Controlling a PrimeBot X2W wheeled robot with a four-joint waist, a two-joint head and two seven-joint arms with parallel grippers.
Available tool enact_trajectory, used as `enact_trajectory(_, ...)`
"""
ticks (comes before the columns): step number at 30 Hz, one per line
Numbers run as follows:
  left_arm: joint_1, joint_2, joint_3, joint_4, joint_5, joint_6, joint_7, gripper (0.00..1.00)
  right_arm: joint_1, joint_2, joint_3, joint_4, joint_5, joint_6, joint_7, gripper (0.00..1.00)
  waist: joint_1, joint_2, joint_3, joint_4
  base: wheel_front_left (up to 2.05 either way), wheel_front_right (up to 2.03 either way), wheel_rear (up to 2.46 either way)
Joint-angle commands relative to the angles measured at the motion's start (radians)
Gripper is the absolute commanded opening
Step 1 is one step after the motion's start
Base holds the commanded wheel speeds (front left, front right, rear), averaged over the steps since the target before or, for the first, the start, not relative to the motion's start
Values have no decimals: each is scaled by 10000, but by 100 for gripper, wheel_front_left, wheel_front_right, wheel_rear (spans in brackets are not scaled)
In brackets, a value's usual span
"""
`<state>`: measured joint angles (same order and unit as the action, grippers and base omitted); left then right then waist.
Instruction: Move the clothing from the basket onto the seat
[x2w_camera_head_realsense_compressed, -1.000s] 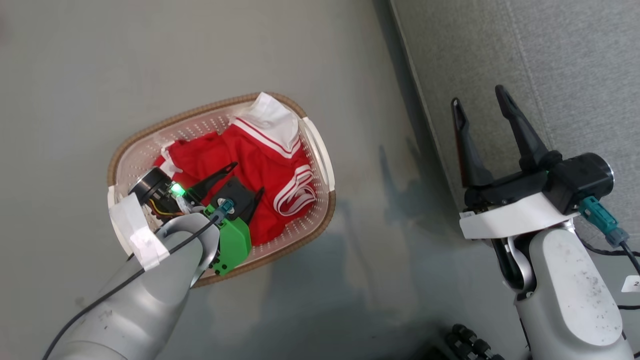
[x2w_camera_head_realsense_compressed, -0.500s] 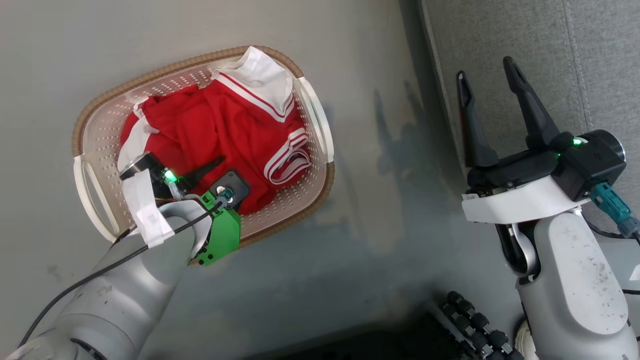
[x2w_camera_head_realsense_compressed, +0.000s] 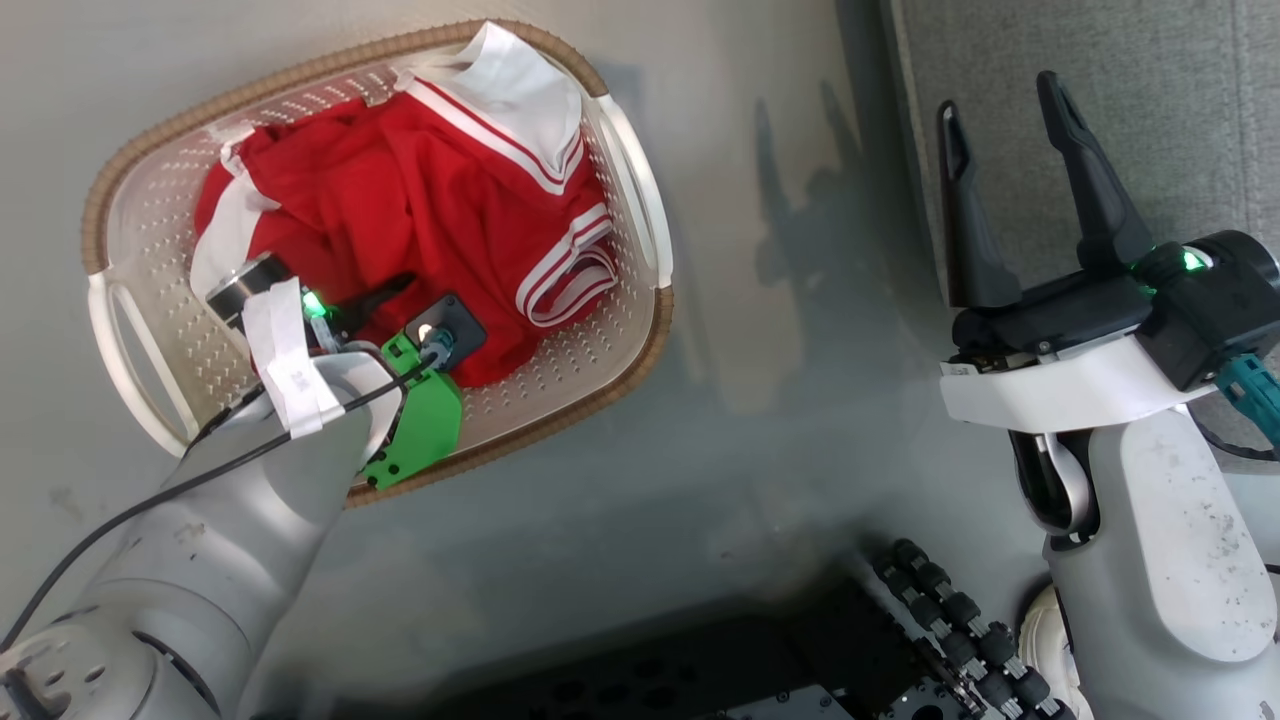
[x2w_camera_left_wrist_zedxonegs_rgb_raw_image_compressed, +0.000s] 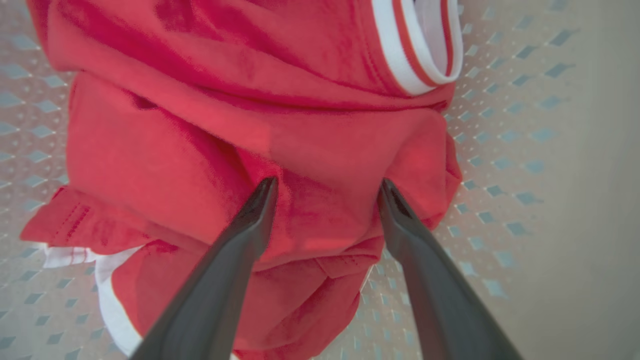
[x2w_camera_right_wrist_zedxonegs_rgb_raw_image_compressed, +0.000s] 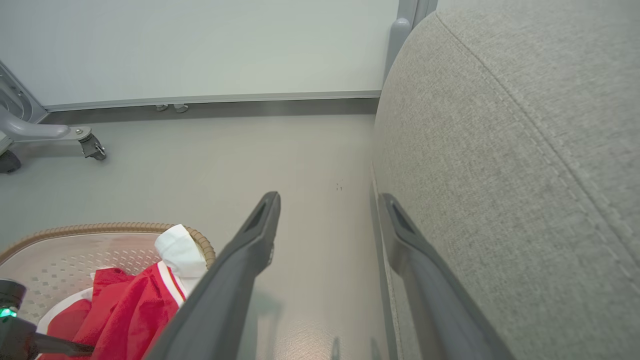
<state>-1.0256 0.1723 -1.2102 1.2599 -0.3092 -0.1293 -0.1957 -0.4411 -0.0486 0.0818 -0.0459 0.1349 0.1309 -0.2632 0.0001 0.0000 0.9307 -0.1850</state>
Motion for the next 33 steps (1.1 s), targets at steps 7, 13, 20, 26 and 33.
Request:
enact_trajectory(7,-585,7,-269,169,-60,-15,266,100,42,-33,-76,-370,-68,-3,-25,100,-1,0,553,-5,0,0,0)
enact_trajectory(13,-768,-109,-322,241,-81,8,492,100,211,-31,-207,-697,-126,-3,-25,100,-1,0,749,47,0,0,0)
enact_trajectory(20,-821,-245,-296,278,-229,75,685,0,195,-31,-189,-880,-154,-3,-25,100,-1,0,832,136,0,0,0)
enact_trajectory(26,-797,-301,-293,286,-335,71,436,0,76,-31,-159,-850,-121,-3,-25,100,-1,0,612,186,0,0,0)
enact_trajectory(33,-622,-529,-194,285,-608,30,-161,0,43,-33,-189,-707,-74,-3,-25,100,-1,0,82,332,0,0,0)
